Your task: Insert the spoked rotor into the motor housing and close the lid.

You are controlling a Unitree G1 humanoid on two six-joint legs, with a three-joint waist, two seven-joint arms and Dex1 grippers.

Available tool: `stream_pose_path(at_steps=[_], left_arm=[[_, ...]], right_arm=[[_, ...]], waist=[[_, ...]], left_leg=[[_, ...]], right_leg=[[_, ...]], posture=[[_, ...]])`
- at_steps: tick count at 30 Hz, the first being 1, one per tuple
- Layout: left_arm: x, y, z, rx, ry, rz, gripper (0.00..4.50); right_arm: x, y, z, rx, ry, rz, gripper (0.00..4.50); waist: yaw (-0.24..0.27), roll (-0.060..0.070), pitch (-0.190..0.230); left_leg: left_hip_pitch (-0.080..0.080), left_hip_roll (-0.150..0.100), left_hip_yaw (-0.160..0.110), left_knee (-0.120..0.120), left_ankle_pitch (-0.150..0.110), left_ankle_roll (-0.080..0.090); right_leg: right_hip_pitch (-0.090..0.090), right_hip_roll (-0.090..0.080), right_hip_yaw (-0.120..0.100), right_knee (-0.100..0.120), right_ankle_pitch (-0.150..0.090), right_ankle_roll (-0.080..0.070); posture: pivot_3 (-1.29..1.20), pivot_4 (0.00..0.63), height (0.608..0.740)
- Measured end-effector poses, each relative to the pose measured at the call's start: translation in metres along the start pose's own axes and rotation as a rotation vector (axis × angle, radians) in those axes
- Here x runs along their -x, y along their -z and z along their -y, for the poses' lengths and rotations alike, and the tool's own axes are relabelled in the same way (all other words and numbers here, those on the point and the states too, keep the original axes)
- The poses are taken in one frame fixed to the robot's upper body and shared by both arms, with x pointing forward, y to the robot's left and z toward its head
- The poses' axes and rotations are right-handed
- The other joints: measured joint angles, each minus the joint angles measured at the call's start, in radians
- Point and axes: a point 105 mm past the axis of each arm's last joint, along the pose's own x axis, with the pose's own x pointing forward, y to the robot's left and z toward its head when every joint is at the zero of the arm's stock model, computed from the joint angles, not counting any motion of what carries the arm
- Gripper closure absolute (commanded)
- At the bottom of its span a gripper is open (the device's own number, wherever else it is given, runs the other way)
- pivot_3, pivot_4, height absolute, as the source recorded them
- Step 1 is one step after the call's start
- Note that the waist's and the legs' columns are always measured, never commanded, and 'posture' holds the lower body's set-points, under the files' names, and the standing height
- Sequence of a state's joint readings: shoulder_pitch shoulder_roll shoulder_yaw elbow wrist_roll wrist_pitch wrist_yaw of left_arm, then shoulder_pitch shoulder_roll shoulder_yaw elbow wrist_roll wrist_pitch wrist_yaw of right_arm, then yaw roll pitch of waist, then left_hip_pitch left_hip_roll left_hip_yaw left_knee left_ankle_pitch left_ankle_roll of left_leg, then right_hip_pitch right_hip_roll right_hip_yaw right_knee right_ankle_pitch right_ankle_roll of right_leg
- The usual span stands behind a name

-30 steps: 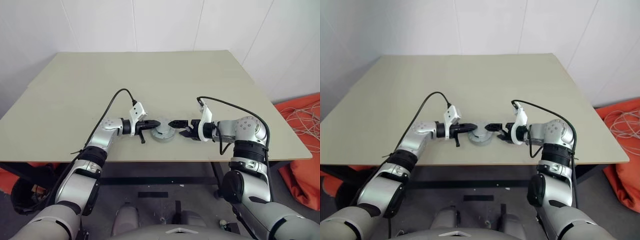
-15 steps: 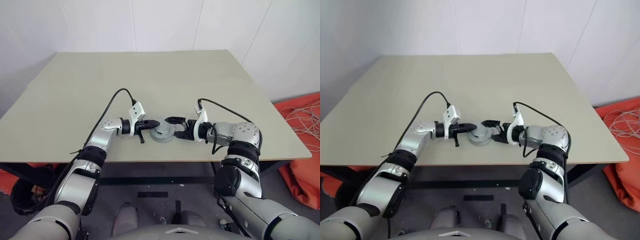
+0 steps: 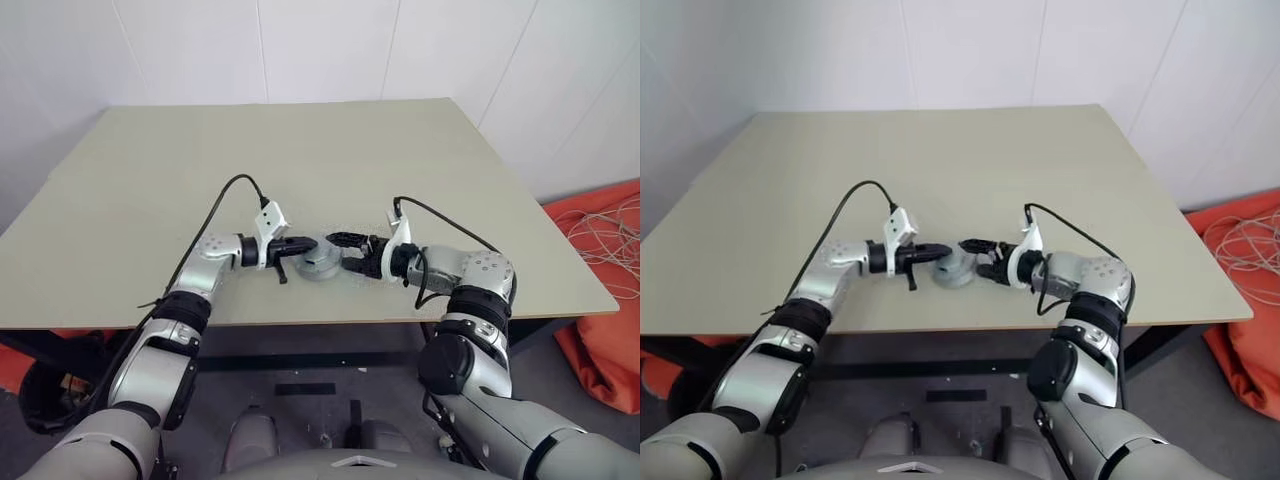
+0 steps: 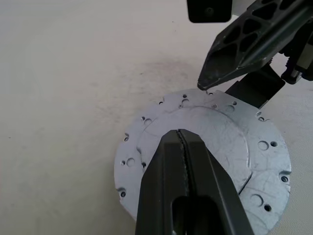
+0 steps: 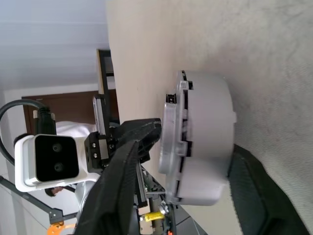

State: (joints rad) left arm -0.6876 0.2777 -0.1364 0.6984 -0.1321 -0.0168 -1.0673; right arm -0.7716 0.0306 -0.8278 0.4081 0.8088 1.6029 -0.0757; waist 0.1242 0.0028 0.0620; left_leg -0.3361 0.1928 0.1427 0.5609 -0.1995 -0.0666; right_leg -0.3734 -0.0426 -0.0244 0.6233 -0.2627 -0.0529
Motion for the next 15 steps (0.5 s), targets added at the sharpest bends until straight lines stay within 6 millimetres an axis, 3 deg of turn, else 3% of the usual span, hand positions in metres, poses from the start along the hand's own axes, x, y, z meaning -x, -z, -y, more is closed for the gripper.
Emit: stream_pose_path(at_steps=[4, 9, 15], left_arm=[[0.0010, -0.0016, -0.0017, 0.000, -0.008, 0.008, 4.50], [-0.0001, -0.0034, -0.0011, -0.005, -0.006, 0.017, 4.50], [-0.0010, -0.0038, -0.0005, -0.005, -0.004, 0.019, 4.50]], right_arm=[[-0.0017, 0.0032, 0.0011, 0.008, 0.019, -0.020, 3.42], [-0.0008, 0.0046, -0.0005, 0.020, 0.015, -0.033, 3.43], [0.0014, 0.0052, 0.0006, 0.017, 0.009, -0.040, 3.43]], waist=[[0.002, 0.000, 0.000], [0.005, 0.000, 0.000], [0.007, 0.000, 0.000]], left_leg=[[-0.002, 0.000, 0.000, 0.000, 0.000, 0.000], [-0.013, -0.001, 0.000, 0.001, 0.000, 0.000], [-0.014, -0.001, 0.000, 0.001, 0.000, 0.000]], right_leg=[[-0.003, 0.000, 0.000, 0.000, 0.000, 0.000], [-0.012, 0.000, -0.001, 0.000, 0.001, 0.001], [-0.012, 0.000, -0.001, 0.000, 0.001, 0.001]], posture=[[0.00, 0.000, 0.740], [0.00, 0.000, 0.740], [0.00, 0.000, 0.740]])
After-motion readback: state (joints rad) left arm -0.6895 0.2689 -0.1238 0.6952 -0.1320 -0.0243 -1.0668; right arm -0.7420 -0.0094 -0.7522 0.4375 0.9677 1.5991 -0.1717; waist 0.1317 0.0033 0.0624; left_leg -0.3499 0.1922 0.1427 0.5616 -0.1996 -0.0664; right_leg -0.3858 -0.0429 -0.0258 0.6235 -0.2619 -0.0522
